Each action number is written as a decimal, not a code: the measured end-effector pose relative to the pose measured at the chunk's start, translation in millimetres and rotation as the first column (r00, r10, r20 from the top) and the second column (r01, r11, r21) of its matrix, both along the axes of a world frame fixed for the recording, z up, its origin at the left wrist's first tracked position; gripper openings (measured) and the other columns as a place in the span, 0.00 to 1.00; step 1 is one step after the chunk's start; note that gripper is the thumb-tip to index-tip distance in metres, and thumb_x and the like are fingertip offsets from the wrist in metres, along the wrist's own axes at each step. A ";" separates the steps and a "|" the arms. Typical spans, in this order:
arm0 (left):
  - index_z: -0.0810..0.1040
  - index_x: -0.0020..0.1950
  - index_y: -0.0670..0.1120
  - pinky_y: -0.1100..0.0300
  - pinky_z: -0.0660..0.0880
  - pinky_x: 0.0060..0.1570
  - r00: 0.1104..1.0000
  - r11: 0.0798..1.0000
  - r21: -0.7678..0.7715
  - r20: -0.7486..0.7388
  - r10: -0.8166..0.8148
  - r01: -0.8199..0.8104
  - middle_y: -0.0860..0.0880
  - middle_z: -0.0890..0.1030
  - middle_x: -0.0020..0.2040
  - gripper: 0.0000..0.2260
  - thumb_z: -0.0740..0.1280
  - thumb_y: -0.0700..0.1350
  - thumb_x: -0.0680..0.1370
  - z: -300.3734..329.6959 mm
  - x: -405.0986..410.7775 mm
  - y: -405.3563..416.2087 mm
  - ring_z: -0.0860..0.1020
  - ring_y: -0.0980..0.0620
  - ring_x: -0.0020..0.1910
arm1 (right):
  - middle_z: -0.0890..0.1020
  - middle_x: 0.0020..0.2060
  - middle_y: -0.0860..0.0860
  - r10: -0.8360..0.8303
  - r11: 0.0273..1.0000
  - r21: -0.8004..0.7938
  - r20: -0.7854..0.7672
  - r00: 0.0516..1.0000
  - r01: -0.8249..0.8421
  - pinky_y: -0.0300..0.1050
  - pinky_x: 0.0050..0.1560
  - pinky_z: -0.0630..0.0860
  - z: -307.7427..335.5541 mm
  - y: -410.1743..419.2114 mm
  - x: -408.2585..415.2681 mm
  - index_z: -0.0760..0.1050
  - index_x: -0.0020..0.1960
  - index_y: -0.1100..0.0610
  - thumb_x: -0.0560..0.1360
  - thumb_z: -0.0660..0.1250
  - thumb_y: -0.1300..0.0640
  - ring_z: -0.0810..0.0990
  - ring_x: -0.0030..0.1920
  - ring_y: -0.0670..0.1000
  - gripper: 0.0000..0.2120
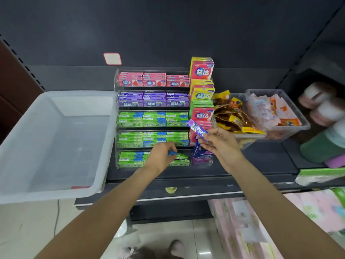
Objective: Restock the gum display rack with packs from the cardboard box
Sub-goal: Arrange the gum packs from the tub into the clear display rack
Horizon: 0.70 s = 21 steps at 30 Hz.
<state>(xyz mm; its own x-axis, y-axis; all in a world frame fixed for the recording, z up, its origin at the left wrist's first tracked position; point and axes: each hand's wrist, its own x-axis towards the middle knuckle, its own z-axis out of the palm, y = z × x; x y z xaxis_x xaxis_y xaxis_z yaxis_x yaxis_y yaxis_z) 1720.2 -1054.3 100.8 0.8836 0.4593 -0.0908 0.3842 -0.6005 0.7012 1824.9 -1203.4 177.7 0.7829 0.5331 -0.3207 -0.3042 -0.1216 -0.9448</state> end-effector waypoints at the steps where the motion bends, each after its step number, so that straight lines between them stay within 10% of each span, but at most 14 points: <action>1: 0.79 0.49 0.41 0.64 0.72 0.44 0.999 0.999 0.031 -0.033 -0.033 0.034 0.47 0.80 0.44 0.04 0.68 0.37 0.75 -1.8 1.5 0.4 0.77 0.50 0.45 | 0.80 0.49 0.52 0.001 1.000 0.000 0.004 1.000 -0.001 0.37 0.44 0.79 0.0 -0.9 0.4 0.73 0.50 0.61 0.77 0.64 0.62 0.83 0.42 0.48 0.03; 10: 0.76 0.64 0.50 0.51 0.69 0.64 0.940 0.928 0.251 -0.275 -0.203 0.274 0.46 0.79 0.59 0.14 0.61 0.41 0.79 -13.4 -1.0 11.8 0.75 0.47 0.60 | 0.79 0.50 0.52 -0.012 1.000 0.011 0.005 1.000 0.012 0.34 0.38 0.79 -0.2 -6.6 -1.0 0.73 0.46 0.57 0.76 0.65 0.62 0.83 0.44 0.49 0.01; 21: 0.74 0.66 0.46 0.56 0.68 0.63 0.936 0.921 0.228 -0.234 -0.262 0.315 0.46 0.76 0.62 0.15 0.60 0.39 0.80 -9.7 -4.5 13.7 0.72 0.48 0.62 | 0.79 0.49 0.50 0.007 1.000 -0.007 0.012 1.000 -0.007 0.37 0.44 0.79 0.4 -2.0 -1.6 0.73 0.49 0.58 0.76 0.65 0.61 0.83 0.43 0.48 0.02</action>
